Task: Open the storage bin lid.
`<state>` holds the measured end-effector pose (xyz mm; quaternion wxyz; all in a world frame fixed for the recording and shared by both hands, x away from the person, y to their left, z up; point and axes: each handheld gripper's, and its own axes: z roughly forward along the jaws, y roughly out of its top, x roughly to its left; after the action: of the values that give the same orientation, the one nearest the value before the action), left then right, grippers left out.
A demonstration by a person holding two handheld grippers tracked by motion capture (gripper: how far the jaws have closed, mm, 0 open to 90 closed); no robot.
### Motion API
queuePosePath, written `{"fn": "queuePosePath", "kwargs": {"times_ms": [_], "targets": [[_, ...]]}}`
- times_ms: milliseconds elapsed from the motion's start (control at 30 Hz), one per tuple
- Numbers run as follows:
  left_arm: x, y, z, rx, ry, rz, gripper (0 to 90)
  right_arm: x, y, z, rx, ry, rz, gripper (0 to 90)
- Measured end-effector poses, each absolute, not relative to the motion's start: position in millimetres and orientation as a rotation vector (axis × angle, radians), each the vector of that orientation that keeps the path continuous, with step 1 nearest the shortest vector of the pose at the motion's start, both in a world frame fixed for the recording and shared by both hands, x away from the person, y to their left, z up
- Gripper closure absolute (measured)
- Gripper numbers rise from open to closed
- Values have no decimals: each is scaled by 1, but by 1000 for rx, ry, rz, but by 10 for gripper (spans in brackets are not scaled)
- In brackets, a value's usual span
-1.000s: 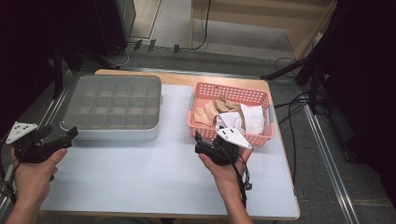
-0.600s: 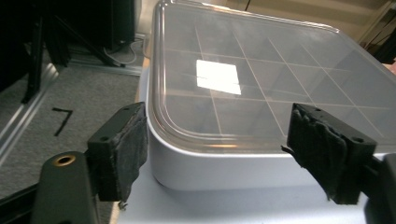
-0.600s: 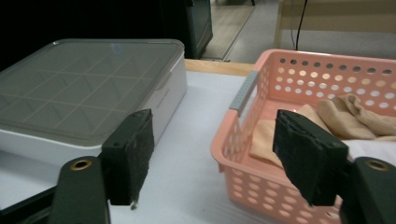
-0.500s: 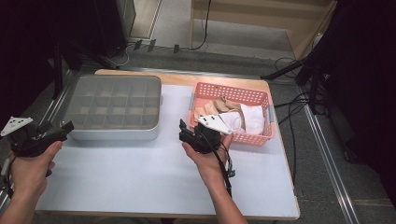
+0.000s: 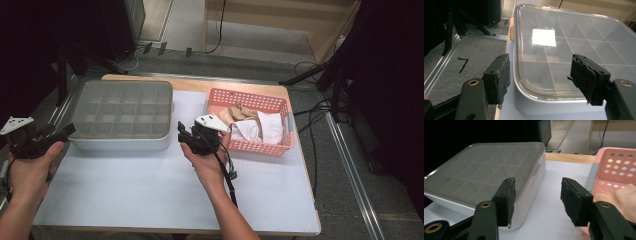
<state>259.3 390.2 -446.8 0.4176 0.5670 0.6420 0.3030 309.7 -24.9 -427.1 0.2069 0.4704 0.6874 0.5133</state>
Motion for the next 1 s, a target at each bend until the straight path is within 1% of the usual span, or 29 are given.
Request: {"fn": "queuePosePath", "kwargs": {"times_ms": [133,567,667,733,1000], "targets": [[262,391,-447,1413,1601,757,369,316,-17,-430,1299,1925,1424,500],[273,402,-453,1392,1613,726,407,339,0,-439,1360,1918,1401,495],[276,406,-454,1375,1641,759,395,347,5,-442,1376,1925,1386,489],[279,410,-455,1361,1646,745,389,352,10,-445,1387,1936,1374,481],[299,415,-460,1394,1631,677,409,370,20,-448,1449,1940,1381,476]]}}
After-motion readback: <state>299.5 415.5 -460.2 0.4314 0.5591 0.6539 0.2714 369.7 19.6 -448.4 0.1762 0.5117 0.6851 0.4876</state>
